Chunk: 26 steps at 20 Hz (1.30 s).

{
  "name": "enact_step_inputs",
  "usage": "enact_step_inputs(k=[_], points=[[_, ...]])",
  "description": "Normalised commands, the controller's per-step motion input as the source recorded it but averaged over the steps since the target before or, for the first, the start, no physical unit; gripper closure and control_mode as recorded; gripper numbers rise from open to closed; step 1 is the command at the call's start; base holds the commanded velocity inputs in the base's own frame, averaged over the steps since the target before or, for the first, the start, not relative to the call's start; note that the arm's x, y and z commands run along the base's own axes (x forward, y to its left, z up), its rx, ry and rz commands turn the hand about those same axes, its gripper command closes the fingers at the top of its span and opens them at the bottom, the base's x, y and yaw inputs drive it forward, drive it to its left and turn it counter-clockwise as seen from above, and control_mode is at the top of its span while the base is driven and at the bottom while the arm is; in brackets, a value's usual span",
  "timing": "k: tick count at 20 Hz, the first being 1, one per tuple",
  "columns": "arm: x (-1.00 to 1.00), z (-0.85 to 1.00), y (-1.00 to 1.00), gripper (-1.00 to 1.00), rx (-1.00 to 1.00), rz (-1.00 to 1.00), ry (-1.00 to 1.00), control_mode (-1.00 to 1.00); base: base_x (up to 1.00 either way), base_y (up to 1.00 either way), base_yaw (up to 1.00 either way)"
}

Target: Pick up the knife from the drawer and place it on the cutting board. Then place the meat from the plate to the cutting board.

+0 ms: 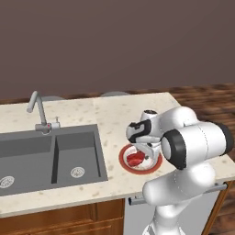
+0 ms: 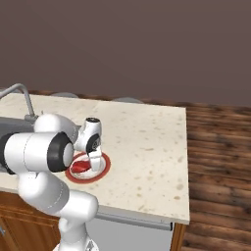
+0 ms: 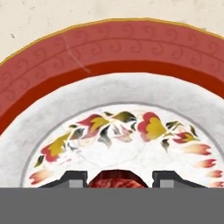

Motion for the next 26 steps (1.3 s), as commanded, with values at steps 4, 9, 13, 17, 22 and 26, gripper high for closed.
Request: enact_step_inputs(k=[4, 9, 13, 17, 22, 26], points=[[0.00, 0.25, -0.06, 1.00, 0.02, -0.17, 0.00, -1.00, 0.00, 0.00, 0.00], [0.01, 0.12, 0.00, 1.00, 0.01, -0.08, 0.01, -1.00, 0.00, 0.00, 0.00], [0.00, 0.23, -0.04, 1.00, 0.00, 0.00, -0.01, -1.00, 0.00, 0.00, 0.00], [-0.02, 0.73, -0.09, 1.00, 0.01, 0.00, 0.00, -1.00, 0.00, 0.00, 0.00], [-0.08, 0.79, 0.00, 1.00, 0.00, 0.00, 0.00, -1.00, 0.00, 0.00, 0.00], [-0.17, 0.67, 0.00, 1.00, 0.00, 0.00, 0.00, -1.00, 0.00, 0.00, 0.00]])
